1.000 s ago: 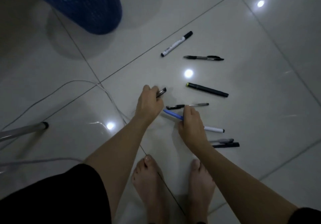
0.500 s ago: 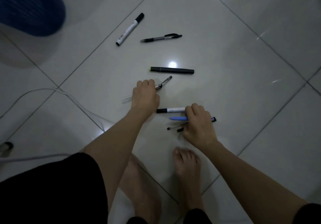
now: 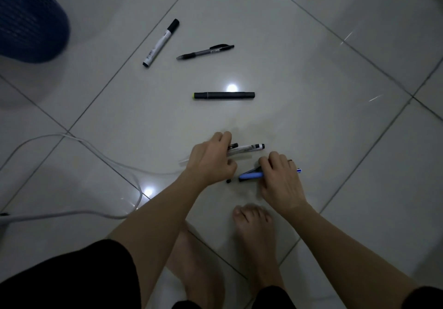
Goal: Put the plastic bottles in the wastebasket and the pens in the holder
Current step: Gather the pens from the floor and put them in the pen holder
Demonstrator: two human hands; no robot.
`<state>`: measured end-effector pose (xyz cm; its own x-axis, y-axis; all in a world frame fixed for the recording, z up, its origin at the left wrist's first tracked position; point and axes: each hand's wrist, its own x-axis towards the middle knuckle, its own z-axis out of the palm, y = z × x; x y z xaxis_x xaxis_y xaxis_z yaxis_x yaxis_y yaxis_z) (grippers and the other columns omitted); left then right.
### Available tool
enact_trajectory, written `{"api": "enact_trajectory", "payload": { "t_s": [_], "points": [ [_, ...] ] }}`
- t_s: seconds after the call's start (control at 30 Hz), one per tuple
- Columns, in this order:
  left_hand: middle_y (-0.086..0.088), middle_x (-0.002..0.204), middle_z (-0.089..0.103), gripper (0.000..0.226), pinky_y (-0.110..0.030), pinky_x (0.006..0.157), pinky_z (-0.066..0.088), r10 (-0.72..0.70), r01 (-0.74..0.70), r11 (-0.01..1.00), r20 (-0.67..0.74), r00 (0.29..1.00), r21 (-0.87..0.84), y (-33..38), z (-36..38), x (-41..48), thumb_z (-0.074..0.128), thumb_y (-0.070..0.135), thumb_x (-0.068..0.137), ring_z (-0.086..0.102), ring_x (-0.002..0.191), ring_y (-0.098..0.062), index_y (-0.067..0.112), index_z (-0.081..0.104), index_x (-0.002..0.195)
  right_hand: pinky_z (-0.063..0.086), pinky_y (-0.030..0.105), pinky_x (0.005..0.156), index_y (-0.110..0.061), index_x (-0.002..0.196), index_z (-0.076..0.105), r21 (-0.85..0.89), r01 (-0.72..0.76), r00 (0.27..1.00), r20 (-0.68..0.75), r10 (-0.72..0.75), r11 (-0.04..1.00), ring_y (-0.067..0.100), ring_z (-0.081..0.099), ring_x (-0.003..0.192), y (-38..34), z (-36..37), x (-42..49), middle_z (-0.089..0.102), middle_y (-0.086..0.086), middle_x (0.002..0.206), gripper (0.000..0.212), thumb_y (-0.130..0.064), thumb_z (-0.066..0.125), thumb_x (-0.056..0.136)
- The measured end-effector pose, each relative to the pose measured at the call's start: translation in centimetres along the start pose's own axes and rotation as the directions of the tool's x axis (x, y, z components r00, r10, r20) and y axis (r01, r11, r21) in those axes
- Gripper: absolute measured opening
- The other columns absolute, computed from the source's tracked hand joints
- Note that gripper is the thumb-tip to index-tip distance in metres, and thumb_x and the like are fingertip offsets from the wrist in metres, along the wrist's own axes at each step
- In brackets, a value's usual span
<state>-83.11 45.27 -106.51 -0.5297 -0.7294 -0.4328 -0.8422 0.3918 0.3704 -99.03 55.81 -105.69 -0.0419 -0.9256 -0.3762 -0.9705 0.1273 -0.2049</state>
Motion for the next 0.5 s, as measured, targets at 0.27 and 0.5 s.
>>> {"api": "enact_trajectory", "payload": {
  "t_s": [0.27,0.5],
  "points": [
    [-0.014,0.103,0.055,0.02,-0.034,0.056,0.034,-0.048,0.048,0.996,-0.005,0.999,0.078,1.0,0.2,1.4,0.056,0.015,0.077,0.059,0.077,-0.036,0.007,0.052,0.095,0.041,0.042,0.065,-0.006,0.089,0.057,-0.097,0.018,0.998,0.059,-0.012,0.995,0.034,0.052,0.081,-0.5,-0.4,1.2,0.057,0.015,0.093,0.018,-0.009,0.06,0.072],
    [-0.016,0.087,0.063,0.018,-0.032,0.06,0.035,-0.279,0.255,0.955,-0.164,0.946,-0.151,-0.9,-2.7,2.4,0.051,0.021,0.084,0.059,0.08,-0.034,0.006,0.06,0.087,0.035,0.038,0.076,-0.011,0.11,0.05,-0.111,-0.032,0.994,0.097,0.043,0.993,0.031,0.05,0.095,-0.8,-1.7,3.7,0.055,0.011,0.107,0.022,-0.007,0.042,0.09]
  ]
}}
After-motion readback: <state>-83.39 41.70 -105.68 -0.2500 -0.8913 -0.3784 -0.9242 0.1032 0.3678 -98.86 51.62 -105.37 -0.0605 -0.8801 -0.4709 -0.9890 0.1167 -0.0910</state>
